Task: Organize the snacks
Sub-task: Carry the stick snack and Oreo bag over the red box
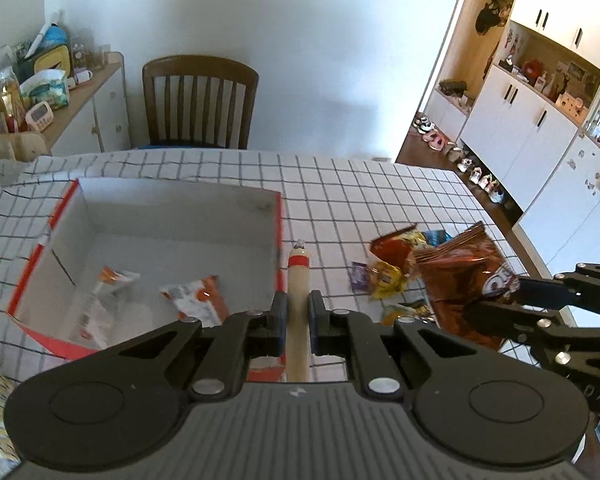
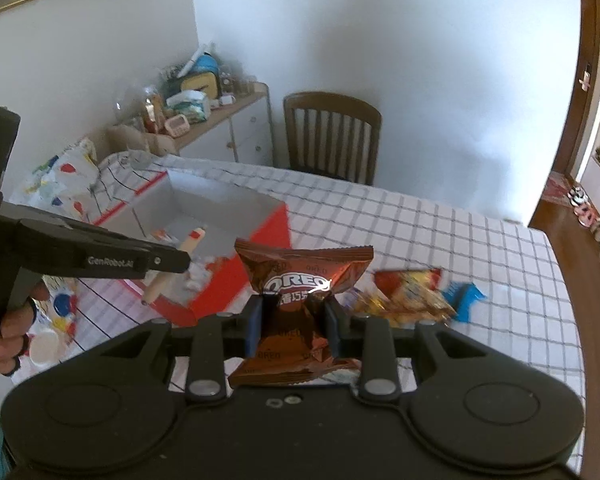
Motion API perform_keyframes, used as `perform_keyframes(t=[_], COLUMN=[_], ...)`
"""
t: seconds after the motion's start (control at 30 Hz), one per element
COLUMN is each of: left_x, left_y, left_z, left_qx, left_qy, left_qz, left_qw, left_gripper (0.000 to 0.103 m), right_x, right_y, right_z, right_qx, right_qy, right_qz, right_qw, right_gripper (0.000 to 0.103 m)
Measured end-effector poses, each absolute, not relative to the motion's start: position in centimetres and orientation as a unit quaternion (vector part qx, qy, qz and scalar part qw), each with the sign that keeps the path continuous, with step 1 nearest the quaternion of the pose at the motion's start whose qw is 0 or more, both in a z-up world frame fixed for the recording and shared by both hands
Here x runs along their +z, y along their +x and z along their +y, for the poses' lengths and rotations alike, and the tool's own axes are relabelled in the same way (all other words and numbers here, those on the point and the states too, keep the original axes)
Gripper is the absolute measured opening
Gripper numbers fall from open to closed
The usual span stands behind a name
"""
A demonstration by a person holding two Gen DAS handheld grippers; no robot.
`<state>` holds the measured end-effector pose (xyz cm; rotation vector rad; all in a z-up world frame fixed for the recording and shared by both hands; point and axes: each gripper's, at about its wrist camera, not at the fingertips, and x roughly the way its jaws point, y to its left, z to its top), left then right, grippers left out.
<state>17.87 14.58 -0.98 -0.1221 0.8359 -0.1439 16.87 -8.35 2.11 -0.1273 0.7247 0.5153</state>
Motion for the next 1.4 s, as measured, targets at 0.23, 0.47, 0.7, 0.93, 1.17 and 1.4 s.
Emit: perform_keyframes(t=[0.23,0.47,0.7,0.93,1.17,1.4], left_x=[-0.1,-0.6,-2.9,-6.0,-9.0,-11.3], left_y=[19.1,21.3,24.6,27.9,30.6,32.2], left_z=[19.6,24.6,28.3,30.0,31.5,31.5], left_qx=[-0.065,-0.053,-0.036,-0.007,0.014,0.016], left_qy=[-0.052,-0.049,-0.041,-0.013,-0.007,-0.001], left_qz=[0.401,0.407,0.425,0.443,0.468,0.492], left_qw=[0.912,0.911,0.904,0.896,0.883,0.87], left_gripper=[0.01,0.01,0.01,0.01,0.01,0.01], right_x=[2.5,1.8,0.2,-2.8,-5.8,-7.9], right_y=[17.6,19.0,21.2,23.9,25.9,27.0], right_z=[-2.5,3.2,7.4,10.5,12.6,13.8], right_qx=[0.254,0.252,0.245,0.232,0.224,0.221], right_qy=[-0.064,-0.072,-0.081,-0.094,-0.109,-0.114], right_qz=[0.344,0.347,0.36,0.391,0.418,0.432], right_qw=[0.902,0.901,0.897,0.886,0.874,0.867], right_gripper=[0.031,0.031,0.031,0.031,0.031,0.031])
